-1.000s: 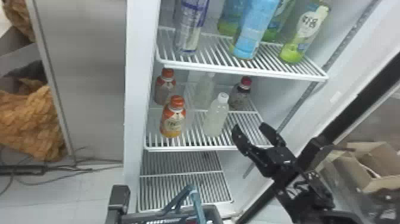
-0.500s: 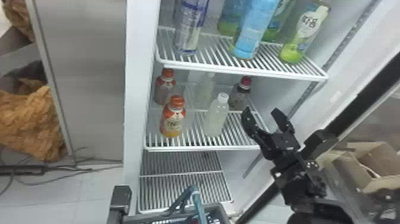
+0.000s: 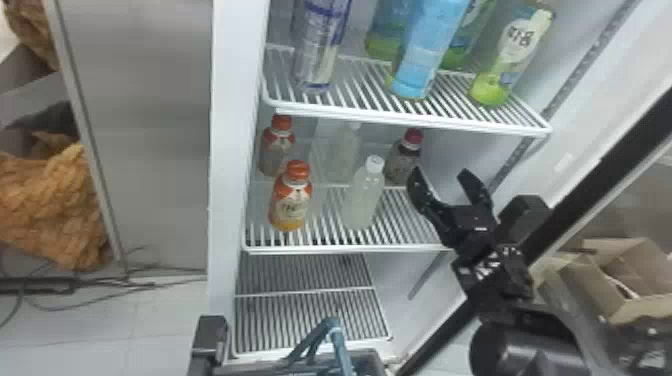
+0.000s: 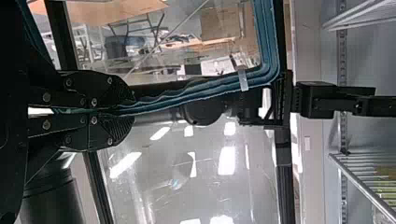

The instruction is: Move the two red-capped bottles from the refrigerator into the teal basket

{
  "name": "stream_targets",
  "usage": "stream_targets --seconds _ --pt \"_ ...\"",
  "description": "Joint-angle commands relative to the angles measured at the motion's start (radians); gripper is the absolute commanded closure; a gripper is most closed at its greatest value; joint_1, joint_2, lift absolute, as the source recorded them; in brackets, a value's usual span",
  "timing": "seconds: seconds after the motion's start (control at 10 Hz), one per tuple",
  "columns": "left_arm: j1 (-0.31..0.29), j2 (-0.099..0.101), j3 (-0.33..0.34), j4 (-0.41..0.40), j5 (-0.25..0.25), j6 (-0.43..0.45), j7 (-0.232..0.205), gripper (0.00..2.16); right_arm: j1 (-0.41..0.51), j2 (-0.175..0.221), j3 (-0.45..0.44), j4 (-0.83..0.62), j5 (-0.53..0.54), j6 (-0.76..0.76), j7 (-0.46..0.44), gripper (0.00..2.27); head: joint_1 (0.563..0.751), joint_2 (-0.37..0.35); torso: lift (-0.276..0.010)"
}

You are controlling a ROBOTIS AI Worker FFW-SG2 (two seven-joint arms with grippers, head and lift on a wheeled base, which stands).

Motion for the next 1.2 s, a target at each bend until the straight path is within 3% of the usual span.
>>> stream_targets --seconds 0.0,0.6,1.1 --pt "0.002 0.000 0.000 0.000 0.004 0.000 0.000 1.11 -0.043 -0.009 0.001 0.055 0.017 0.000 -0.004 0.09 0.695 -0.350 -0.228" --pt "0.000 0.000 -0.006 0.000 0.002 0.000 0.001 1.11 -0.195 -0.028 0.001 0.252 0.099 0.002 -0.051 0.09 0.695 -0.350 -0.228" --pt "-0.005 0.000 -0.012 0.000 0.004 0.002 0.003 1.11 -0.303 -0.045 0.095 0.352 0.083 0.000 -0.071 0.09 0.695 -0.350 -0.228"
